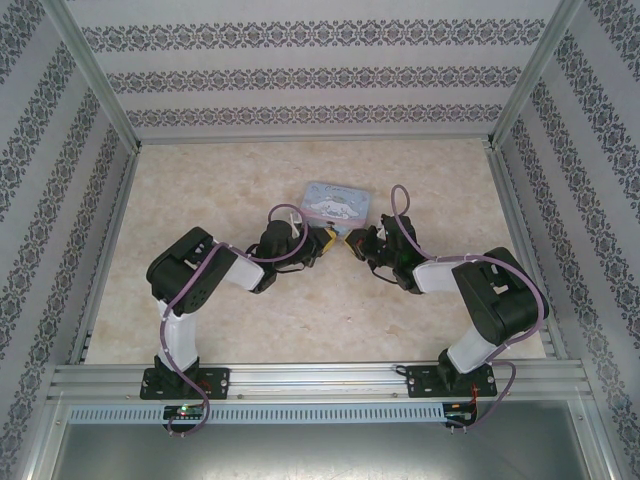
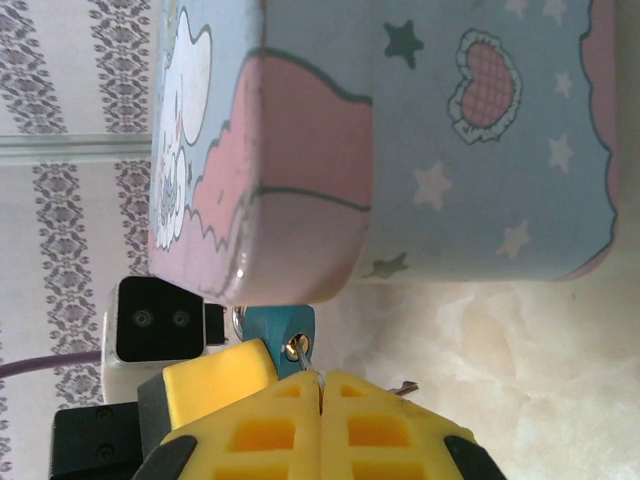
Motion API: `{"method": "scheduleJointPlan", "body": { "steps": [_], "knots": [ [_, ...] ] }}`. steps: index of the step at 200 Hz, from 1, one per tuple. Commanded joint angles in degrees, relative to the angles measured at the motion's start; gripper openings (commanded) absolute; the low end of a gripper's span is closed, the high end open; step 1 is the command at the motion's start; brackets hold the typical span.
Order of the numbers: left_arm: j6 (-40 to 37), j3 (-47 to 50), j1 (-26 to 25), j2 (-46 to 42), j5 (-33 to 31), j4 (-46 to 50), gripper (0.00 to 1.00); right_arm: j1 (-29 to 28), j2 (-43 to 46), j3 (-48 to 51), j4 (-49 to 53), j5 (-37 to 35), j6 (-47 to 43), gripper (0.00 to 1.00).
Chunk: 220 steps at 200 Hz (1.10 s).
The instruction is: Unlock a padlock with a key
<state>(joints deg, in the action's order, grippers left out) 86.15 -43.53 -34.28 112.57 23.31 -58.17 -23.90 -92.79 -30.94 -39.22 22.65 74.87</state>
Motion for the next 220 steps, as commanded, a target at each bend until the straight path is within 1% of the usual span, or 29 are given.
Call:
{"method": "scheduleJointPlan", "body": {
  "steps": [1,50,86,126,159,185,220],
  "knots": [
    [1.2,-1.7,-2.1,0.2,0.7,-6.3,0.0,-1.1,0.1,0.6,-5.5,-1.9,2.3,0.0],
    [2.3,-1.6,-3.0,1.2,-1.0,-8.3,0.0,-2.4,0.2,0.3,-7.2,-2.4,5.6,0.0],
    [2.4,-1.9,-3.5,1.9,-0.9,-8.3,0.0,-2.8,-0.5,-0.3,-8.0,-2.6,6.7,0.0],
    [2.4,-2.2,-3.9,2.5,-0.6,-8.5,0.0,-2.8,-4.6,0.0,-14.2,-2.0,10.5,0.0],
    [2.4,-2.0,-4.3,2.7,-0.1,-8.4,0.0,-2.7,-7.4,0.1,-17.2,-1.4,11.1,0.0],
    [2.3,-1.6,-4.3,2.7,-0.2,-8.5,0.0,-1.9,-9.7,0.8,-22.5,-0.7,12.5,0.0],
    [1.9,-1.2,-4.3,2.8,-0.1,-8.4,0.0,-0.3,-11.0,-0.3,-22.5,2.6,10.7,0.0]
  ]
}}
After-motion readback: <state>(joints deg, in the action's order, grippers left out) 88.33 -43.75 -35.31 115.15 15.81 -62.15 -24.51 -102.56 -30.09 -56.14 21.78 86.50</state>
